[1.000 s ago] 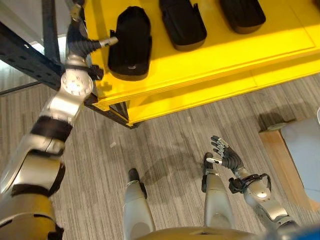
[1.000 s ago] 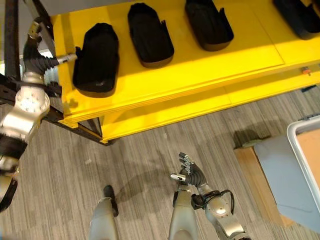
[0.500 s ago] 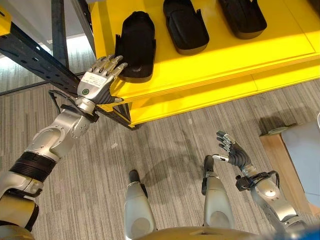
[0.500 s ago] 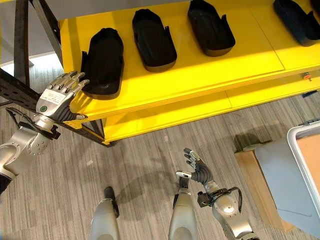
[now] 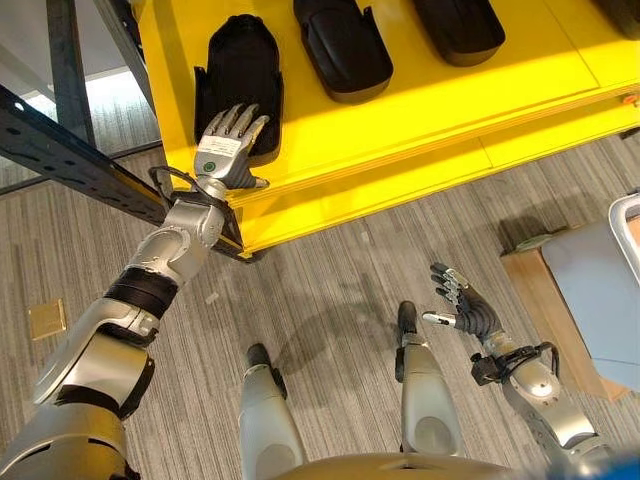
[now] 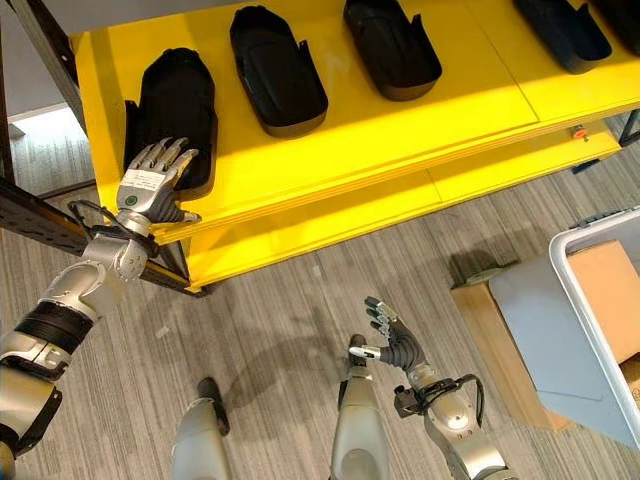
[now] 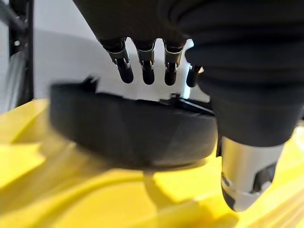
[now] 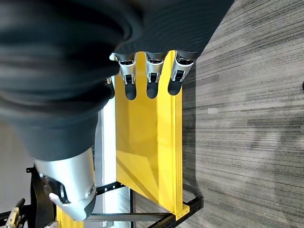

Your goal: Move parts from the plastic box to the shelf.

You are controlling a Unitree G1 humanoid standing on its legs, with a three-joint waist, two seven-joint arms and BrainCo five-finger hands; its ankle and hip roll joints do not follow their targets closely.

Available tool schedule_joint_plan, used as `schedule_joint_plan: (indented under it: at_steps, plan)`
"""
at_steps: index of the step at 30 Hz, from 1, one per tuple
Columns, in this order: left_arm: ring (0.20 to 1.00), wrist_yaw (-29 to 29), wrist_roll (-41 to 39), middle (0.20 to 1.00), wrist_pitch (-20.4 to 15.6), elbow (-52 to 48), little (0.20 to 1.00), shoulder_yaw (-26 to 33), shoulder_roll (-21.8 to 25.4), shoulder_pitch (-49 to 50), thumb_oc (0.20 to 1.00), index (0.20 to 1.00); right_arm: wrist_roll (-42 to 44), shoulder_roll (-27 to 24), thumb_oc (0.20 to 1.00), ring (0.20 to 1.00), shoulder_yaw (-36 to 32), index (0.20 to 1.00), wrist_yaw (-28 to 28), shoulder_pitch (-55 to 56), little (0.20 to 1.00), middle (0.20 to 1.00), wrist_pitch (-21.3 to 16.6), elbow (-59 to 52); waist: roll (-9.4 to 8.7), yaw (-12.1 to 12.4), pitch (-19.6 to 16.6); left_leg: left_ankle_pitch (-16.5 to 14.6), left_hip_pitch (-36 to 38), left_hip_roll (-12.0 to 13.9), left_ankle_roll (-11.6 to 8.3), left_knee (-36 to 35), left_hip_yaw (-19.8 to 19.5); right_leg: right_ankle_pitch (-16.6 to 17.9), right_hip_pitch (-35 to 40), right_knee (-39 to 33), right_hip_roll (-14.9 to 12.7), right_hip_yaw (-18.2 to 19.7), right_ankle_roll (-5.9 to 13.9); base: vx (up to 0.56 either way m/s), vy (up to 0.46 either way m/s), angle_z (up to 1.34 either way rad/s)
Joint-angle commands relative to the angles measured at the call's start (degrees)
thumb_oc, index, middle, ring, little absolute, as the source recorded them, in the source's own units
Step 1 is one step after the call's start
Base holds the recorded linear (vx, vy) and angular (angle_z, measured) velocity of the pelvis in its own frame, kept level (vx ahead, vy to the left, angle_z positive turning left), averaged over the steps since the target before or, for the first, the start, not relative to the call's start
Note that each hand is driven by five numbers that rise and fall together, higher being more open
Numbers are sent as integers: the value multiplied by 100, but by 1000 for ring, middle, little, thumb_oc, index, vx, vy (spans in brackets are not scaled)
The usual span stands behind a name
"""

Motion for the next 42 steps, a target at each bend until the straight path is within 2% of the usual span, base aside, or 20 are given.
schedule_joint_plan:
  at_steps: [1, 7, 15, 19, 23, 25, 29, 30, 33, 34, 35, 36, 37, 38, 41, 42]
  plan:
    - [1000, 123, -208, 1000, 100, 138, 1000, 17, 228, -264, 1000, 1000, -61, -87, 1000, 1000, -224, 1000, 13, 70, 1000, 1000, -155, -358, -12, 126, -196, 715, 86, -277, 262, -593, -227, -684, -91, 1172, 237, 254, -83, 0, 0, 0]
    - [1000, 128, -530, 1000, 152, 712, 1000, -44, 149, -484, 1000, 1000, -27, -133, 1000, 1000, -213, 1000, 51, 132, 1000, 1000, -149, -373, -20, 90, -198, 727, -11, -282, 261, -544, -229, -656, -174, 1201, 238, 272, -88, 0, 3, -2]
    - [1000, 54, -802, 1000, 164, 1502, 1000, -506, -14, -1146, 1000, 1000, 37, -232, 1000, 1000, -180, 1000, 107, 188, 1000, 1000, -171, -376, -45, 11, -209, 738, -101, -287, 262, -492, -217, -636, -255, 1226, 250, 301, -85, 0, 0, 0]
    - [1000, -9, -871, 1000, 161, 1796, 1000, -773, -166, -1494, 1000, 1000, 55, -264, 1000, 1000, -164, 1000, 120, 213, 1000, 1000, -183, -376, -60, -24, -219, 737, -137, -279, 263, -468, -214, -635, -290, 1243, 253, 320, -83, 0, 0, 0]
    - [1000, -148, -1064, 1000, 196, 2295, 1000, -1038, -512, -1973, 1000, 1000, 98, -327, 1000, 1000, -126, 1000, 147, 205, 1000, 1000, -142, -381, -69, -103, -223, 732, -193, -261, 266, -417, -202, -615, -371, 1269, 263, 350, -75, 0, 0, 0]
    - [1000, -157, -1147, 1000, 193, 2400, 1000, -1045, -576, -2040, 1000, 1000, 109, -332, 1000, 1000, -118, 1000, 153, 208, 1000, 1000, -135, -379, -76, -113, -223, 728, -196, -259, 269, -412, -200, -612, -387, 1270, 272, 367, -76, 7, -2, 2]
    - [1000, -296, -1724, 1000, 173, 2936, 1000, -927, -827, -2258, 1000, 1000, 167, -338, 1000, 1000, -90, 1000, 205, 262, 1000, 1000, -89, -378, -90, -166, -230, 719, -213, -241, 279, -388, -182, -599, -445, 1281, 288, 416, -78, 9, -3, 3]
    - [1000, -403, -2093, 1000, 149, 3115, 1000, -788, -916, -2280, 1000, 1000, 196, -334, 1000, 1000, -94, 1000, 224, 282, 1000, 1000, -63, -385, -94, -183, -236, 721, -221, -238, 281, -379, -179, -595, -464, 1288, 297, 437, -79, 18, 1, -6]
    - [1000, -522, -2372, 1000, 152, 3288, 1000, -694, -940, -2352, 1000, 1000, 239, -309, 1000, 1000, -81, 1000, 258, 295, 1000, 1000, -29, -351, -92, -203, -248, 713, -240, -225, 278, -350, -167, -603, -481, 1307, 314, 442, -80, 48, -2, 0]
    - [1000, -602, -2583, 1000, 162, 3408, 1000, -594, -955, -2353, 1000, 1000, 263, -280, 1000, 1000, -59, 1000, 290, 324, 1000, 1000, -9, -332, -74, -215, -276, 532, -171, -208, 236, -301, -185, -775, -436, 1390, 325, 466, -49, 35, -6, 3]
    - [1000, -625, -2641, 1000, 172, 3448, 1000, -566, -950, -2381, 1000, 1000, 278, -274, 1000, 1000, -62, 1000, 294, 330, 1000, 1000, -1, -330, -88, -221, -275, 709, -229, -219, 270, -359, -163, -610, -487, 1319, 319, 460, -82, 48, -9, -7]
    - [1000, -650, -2833, 1000, 180, 3561, 1000, -466, -962, -2373, 1000, 1000, 291, -270, 1000, 1000, -53, 1000, 317, 361, 1000, 1000, 16, -318, -90, -221, -291, 706, -220, -217, 263, -367, -166, -615, -481, 1314, 321, 462, -81, 38, -13, -5]
    - [1000, -692, -2944, 1000, 172, 3580, 1000, -429, -972, -2383, 1000, 1000, 305, -263, 1000, 1000, -50, 1000, 324, 373, 1000, 1000, 29, -311, -73, -219, -308, 518, -154, -205, 222, -304, -187, -793, -424, 1397, 332, 472, -51, 120, -11, 15]
    - [1000, -708, -3028, 1000, 167, 3615, 1000, -401, -974, -2407, 1000, 1000, 319, -256, 1000, 1000, -46, 1000, 335, 373, 1000, 1000, 38, -307, -73, -220, -311, 516, -160, -202, 220, -287, -186, -793, -430, 1411, 329, 471, -52, 111, -9, 11]
    - [1000, -720, -3177, 1000, 172, 3672, 1000, -343, -964, -2428, 1000, 1000, 347, -235, 1000, 1000, -28, 1000, 359, 402, 1000, 1000, 68, -285, -73, -226, -334, 525, -159, -204, 212, -304, -198, -789, -420, 1397, 334, 470, -55, -12, -6, -16]
    - [1000, -722, -3207, 1000, 170, 3669, 1000, -344, -950, -2454, 1000, 1000, 350, -237, 1000, 1000, -30, 1000, 370, 402, 1000, 1000, 74, -295, -83, -227, -330, 701, -219, -216, 248, -360, -180, -620, -471, 1324, 326, 465, -85, -63, -8, -7]
